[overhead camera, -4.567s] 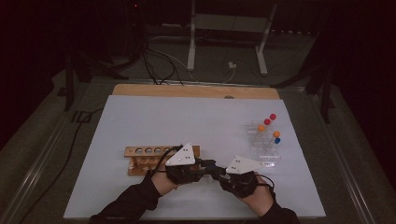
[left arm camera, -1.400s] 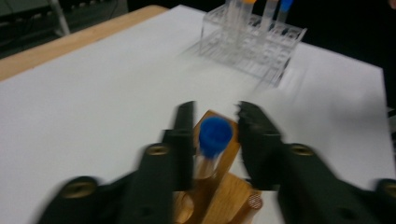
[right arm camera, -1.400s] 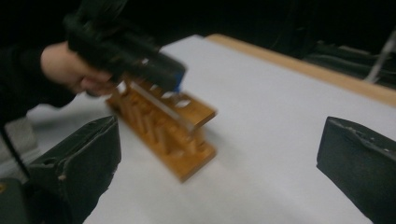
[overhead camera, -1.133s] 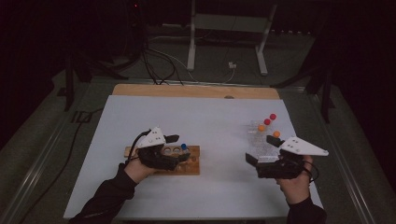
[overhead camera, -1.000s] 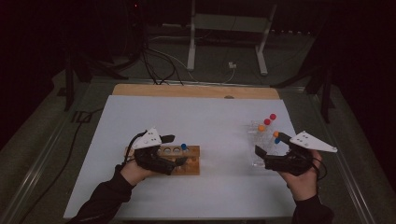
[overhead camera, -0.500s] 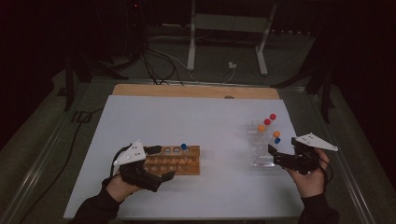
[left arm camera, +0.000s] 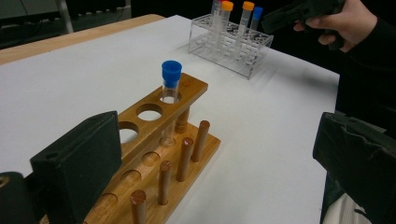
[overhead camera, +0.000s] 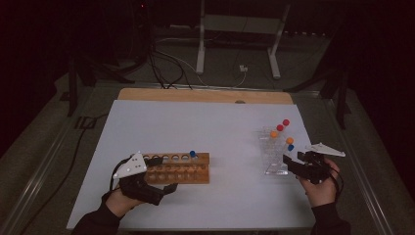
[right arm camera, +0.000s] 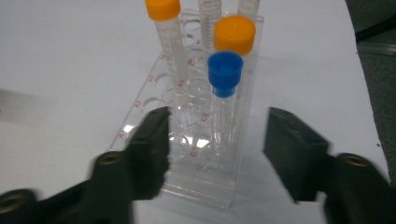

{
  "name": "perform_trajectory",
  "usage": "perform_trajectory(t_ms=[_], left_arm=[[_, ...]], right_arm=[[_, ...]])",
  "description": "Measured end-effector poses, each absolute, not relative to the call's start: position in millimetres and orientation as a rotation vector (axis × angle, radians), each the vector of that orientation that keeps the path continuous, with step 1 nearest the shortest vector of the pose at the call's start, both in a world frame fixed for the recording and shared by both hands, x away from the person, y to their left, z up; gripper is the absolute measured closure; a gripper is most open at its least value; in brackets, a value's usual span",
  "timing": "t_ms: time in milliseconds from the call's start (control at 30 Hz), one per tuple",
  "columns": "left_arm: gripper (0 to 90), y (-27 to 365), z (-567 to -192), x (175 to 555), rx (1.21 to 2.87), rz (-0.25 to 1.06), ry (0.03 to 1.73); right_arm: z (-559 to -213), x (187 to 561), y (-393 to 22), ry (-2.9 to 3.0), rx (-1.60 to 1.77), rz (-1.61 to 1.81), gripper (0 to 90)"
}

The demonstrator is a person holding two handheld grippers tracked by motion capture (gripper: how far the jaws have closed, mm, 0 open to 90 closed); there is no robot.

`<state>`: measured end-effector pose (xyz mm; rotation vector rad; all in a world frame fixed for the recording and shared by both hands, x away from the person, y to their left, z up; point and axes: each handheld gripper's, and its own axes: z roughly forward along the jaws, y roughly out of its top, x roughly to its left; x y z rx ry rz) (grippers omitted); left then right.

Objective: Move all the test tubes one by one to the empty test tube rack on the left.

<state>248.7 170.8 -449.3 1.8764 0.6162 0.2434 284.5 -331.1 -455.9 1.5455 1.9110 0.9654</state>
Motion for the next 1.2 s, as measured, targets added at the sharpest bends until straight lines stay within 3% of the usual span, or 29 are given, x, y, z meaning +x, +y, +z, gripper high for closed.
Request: perform_trajectory(t_ms=[567,867,1200], left_arm=[[2.2,172,-452,250,1.883,0.236,0.623],[2.2,172,-453,252,1.887,0.230,0.628],[2.2,171,-452,252,1.883,0.217,0.624]], right_arm=[[-462,300,-331,1.917,1.549,0.939,75.1],[-459,299,-329,1.921,1.527,0.925,76.4],[-430,284,-328,1.871,1.450,0.954,76.5]])
